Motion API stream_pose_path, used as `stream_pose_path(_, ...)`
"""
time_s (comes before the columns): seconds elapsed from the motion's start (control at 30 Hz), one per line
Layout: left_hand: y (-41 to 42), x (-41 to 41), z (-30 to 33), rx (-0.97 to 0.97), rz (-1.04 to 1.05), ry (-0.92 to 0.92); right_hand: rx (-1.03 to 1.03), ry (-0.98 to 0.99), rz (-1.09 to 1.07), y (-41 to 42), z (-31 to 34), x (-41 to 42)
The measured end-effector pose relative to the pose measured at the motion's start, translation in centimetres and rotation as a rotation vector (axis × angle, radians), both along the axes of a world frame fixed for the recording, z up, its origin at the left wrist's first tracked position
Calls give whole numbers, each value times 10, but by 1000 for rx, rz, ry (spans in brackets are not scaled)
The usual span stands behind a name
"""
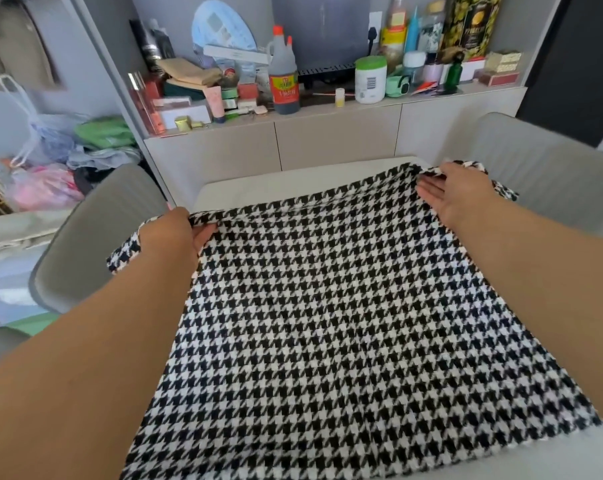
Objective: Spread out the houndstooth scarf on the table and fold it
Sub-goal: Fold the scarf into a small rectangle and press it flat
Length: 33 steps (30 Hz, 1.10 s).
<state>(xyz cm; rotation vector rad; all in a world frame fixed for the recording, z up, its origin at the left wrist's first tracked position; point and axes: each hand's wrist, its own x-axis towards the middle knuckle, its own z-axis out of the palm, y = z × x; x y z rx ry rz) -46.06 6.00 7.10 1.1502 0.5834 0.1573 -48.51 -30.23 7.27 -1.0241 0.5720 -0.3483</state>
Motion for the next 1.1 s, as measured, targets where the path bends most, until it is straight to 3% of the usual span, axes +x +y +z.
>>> stream_pose_path(0.33,-17,74,-79,-58,39,58,-256,167,15,-7,-87,75)
stream_pose_path(0.63,-17,98,-138,128,-153,112,-753,347,132,-8,-151,107)
stream_pose_path(0.8,-24,86,-173,728,-288,59,-1054,417,304,1,-175,93)
stream_pose_path(0.9,-45,59,-178,1269,-378,-107,-1450,460,286,13,-183,79)
stream_pose_path(1.0,-62,30,-193,1734,-632,-213,-1768,307,390,30,-195,58)
stream_pose_path(1.1,-53,29,-202,1851,-834,-48,-1866,427,579,16,-204,46)
